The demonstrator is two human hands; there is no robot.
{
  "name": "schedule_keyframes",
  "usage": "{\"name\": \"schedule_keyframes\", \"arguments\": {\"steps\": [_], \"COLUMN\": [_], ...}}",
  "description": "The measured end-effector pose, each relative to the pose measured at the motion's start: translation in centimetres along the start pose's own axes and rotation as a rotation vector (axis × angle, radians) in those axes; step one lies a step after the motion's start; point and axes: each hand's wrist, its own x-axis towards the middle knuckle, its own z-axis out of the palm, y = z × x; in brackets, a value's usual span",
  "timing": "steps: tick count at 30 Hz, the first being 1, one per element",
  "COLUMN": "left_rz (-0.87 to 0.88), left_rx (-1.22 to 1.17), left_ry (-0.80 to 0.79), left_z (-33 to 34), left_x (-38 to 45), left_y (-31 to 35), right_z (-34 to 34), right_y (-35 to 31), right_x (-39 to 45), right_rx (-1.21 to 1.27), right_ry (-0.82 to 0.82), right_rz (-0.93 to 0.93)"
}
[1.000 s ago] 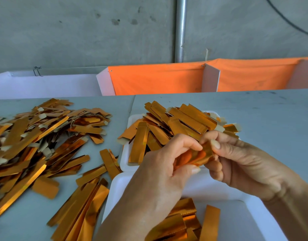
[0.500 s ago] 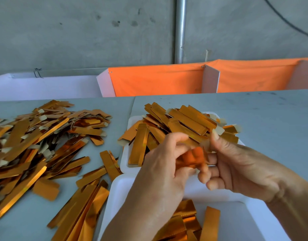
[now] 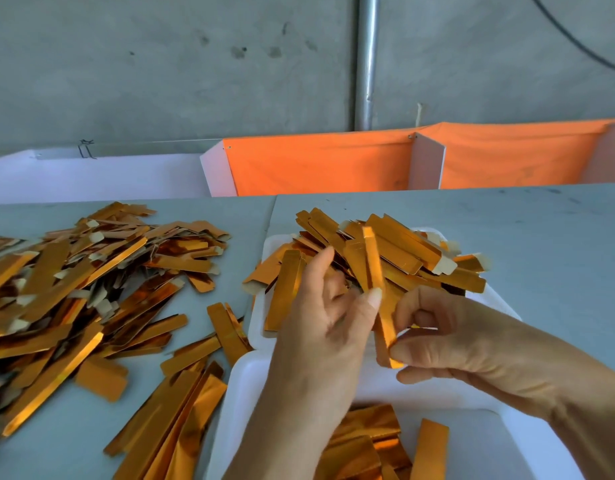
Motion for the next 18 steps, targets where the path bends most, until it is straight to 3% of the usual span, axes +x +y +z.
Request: {"name": "schedule_keyframes", "arguments": {"steps": [5, 9, 14, 18], "left_rz": [-0.109, -0.187, -0.154, -0.060], "left_rx": [0.037, 0.069, 0.206, 0.329], "left_ry": [-0.010, 0.009, -0.090, -0.135], "left_z": [0.3, -0.3, 0.3, 0.8], "left_x": [-0.1, -0.1, -0.2, -0.4], "left_y": [-0.5, -0.3, -0.3, -0.5], "right_z": [1.9, 1.4, 0.4, 0.5], "right_y": [0.3, 0.1, -0.1, -0.4], "right_x": [0.8, 0.0, -0.4, -0.3], "right_rx": [-0.297, -0.246, 0.054, -0.030], "right_ry": [0.061, 0.118, 0.294, 0.413], "right_rz": [0.052, -0.067, -0.286, -0.399]}}
